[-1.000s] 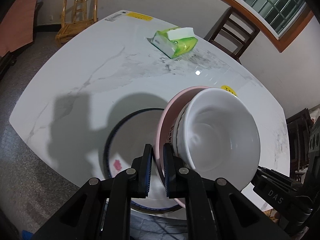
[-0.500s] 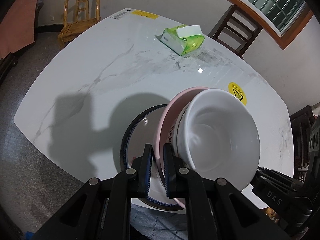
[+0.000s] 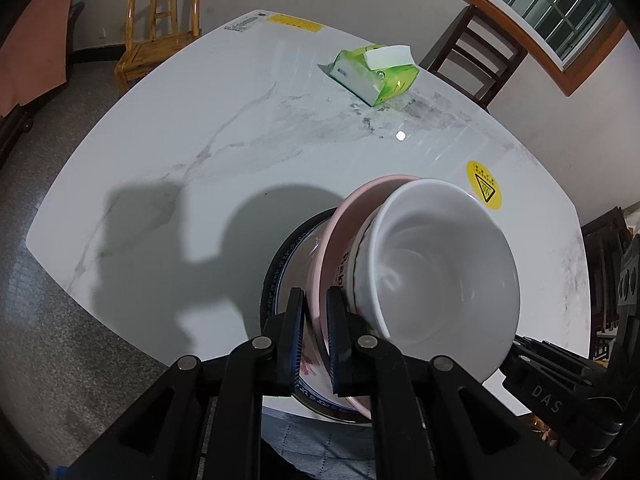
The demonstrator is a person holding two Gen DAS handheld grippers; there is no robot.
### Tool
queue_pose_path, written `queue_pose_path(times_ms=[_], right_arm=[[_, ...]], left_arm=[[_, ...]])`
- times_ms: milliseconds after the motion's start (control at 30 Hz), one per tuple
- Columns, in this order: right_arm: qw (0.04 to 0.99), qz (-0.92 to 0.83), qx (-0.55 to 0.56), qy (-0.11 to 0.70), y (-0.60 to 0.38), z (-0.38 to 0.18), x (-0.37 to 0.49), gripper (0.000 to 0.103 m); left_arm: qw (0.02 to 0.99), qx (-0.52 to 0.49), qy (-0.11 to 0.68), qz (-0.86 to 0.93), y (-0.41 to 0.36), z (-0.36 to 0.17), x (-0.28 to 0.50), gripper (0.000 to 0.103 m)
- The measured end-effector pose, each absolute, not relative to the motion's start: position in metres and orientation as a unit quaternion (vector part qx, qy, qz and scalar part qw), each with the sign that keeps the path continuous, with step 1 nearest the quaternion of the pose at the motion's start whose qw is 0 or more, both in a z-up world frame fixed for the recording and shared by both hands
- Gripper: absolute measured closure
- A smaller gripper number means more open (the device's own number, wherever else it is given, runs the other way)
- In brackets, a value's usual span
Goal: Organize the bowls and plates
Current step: 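Lower the nested bowls onto the pink-flowered plate with both tools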
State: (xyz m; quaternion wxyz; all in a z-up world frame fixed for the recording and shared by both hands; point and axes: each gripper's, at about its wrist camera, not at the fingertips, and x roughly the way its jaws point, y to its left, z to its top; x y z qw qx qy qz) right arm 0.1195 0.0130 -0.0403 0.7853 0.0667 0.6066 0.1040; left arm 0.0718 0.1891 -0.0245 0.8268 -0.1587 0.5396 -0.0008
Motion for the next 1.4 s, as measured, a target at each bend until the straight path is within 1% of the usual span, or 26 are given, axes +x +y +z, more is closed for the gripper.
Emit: queue_pose_path(times_ms=[433, 567, 833, 933, 1000, 1033, 1100, 1167, 1200, 1333, 1400], right_arm=[[0.788, 0.092, 0.059, 0.606, 0.017, -0.042, 0.121, 0.09], [0.791, 0.09, 0.058, 0.603, 0.019, -0.042, 0.12, 0.088], [0.798, 0.088, 0.055, 0.594, 0.019, -0.04, 0.12, 0.088], [0.797, 0.087, 0.06, 0.595, 0.018, -0.041, 0.121, 0.088], [0.797, 0.084, 0.061, 0.595, 0.016, -0.041, 0.121, 0.084], [0.797, 0.083, 0.063, 0.595, 0.015, -0.041, 0.121, 0.083], [0.796, 0.08, 0.064, 0.596, 0.013, -0.042, 0.121, 0.078], [0.797, 0.082, 0.064, 0.595, 0.012, -0.042, 0.121, 0.077], [0.798, 0.081, 0.064, 0.594, 0.011, -0.042, 0.12, 0.073], [0.804, 0.077, 0.058, 0.587, 0.008, -0.037, 0.119, 0.067], [0.811, 0.076, 0.058, 0.578, 0.005, -0.033, 0.117, 0.061]], left_arm=[[0.824, -0.167, 0.542, -0.013, 0.195, -0.034, 0.077, 0.097], [0.825, -0.167, 0.54, -0.015, 0.196, -0.036, 0.078, 0.097], [0.834, -0.147, 0.531, -0.016, 0.193, -0.035, 0.076, 0.096], [0.837, -0.142, 0.528, -0.013, 0.194, -0.035, 0.076, 0.092], [0.84, -0.136, 0.526, -0.006, 0.195, -0.035, 0.075, 0.083], [0.84, -0.135, 0.525, -0.003, 0.197, -0.036, 0.074, 0.08], [0.841, -0.135, 0.524, 0.0, 0.199, -0.036, 0.074, 0.074], [0.841, -0.136, 0.523, 0.005, 0.201, -0.037, 0.072, 0.07], [0.842, -0.135, 0.522, 0.003, 0.201, -0.036, 0.072, 0.068], [0.846, -0.131, 0.516, 0.005, 0.204, -0.034, 0.067, 0.06], [0.85, -0.129, 0.511, 0.009, 0.205, -0.032, 0.064, 0.056]])
